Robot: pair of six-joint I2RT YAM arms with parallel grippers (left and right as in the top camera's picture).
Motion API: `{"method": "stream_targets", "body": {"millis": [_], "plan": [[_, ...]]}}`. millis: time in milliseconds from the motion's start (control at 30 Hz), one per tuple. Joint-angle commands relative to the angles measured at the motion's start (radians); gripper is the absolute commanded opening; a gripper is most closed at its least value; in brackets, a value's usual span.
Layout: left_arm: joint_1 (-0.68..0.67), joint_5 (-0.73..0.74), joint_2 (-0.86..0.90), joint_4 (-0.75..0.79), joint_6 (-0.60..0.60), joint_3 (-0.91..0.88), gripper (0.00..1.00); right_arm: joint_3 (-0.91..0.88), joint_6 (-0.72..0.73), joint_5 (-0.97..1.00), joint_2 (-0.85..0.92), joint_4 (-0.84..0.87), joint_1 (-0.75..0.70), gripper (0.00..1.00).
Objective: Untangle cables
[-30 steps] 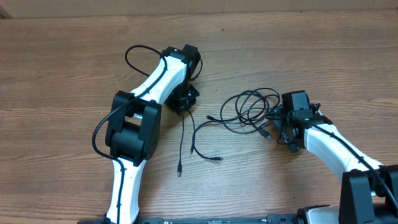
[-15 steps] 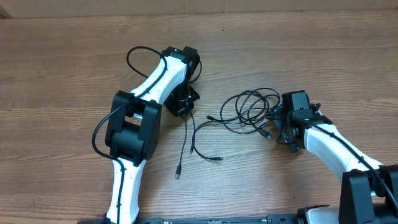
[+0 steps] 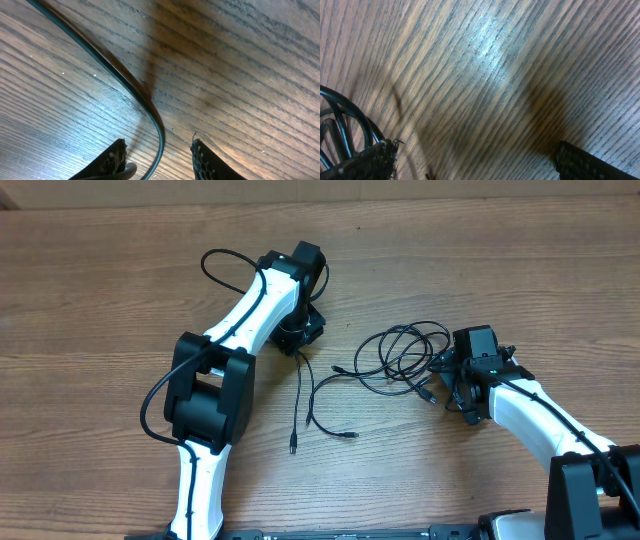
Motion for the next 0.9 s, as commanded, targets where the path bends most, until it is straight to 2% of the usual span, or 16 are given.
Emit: {"method": "stream_targets", "body": {"millis": [0,200,400,500,567,600,633,867], "plan": [[-0.008,-0.032,-0.005,0.003,-0.011,-0.012,0.43,-0.019,0.003,-0.027,0.014,-0.012,-0.003,1.0],[-0.014,-0.032,0.009,0.012,-0.019,-0.042,0.32,-0.019,0.003,-0.027,0.014,-0.012,-0.003,1.0],[-0.016,-0.029,0.009,0.088,-0.042,-0.128,0.36,-0.019,0.003,-0.027,0.014,-0.012,-0.003,1.0],[-0.017,-0.003,0.009,0.191,-0.042,-0.205,0.38,-0.019,0.003,-0.027,0.014,-0.012,-0.003,1.0],[-0.017,0.005,0.009,0.222,-0.042,-0.235,0.27,-0.019,0.003,-0.027,0.014,-0.012,-0.003,1.0],[-0.017,0.0,0.009,0.221,-0.042,-0.243,0.13,-0.019,0.003,-0.027,0.014,-0.012,-0.003,1.0],[-0.017,-0.015,0.009,0.217,-0.04,-0.249,0.04,-0.019,0.003,-0.027,0.014,-0.013,-0.003,1.0],[0.034,-0.164,-0.004,0.09,-0.002,-0.235,0.04,-0.019,0.003,-0.027,0.014,-0.012,-0.003,1.0]]}}
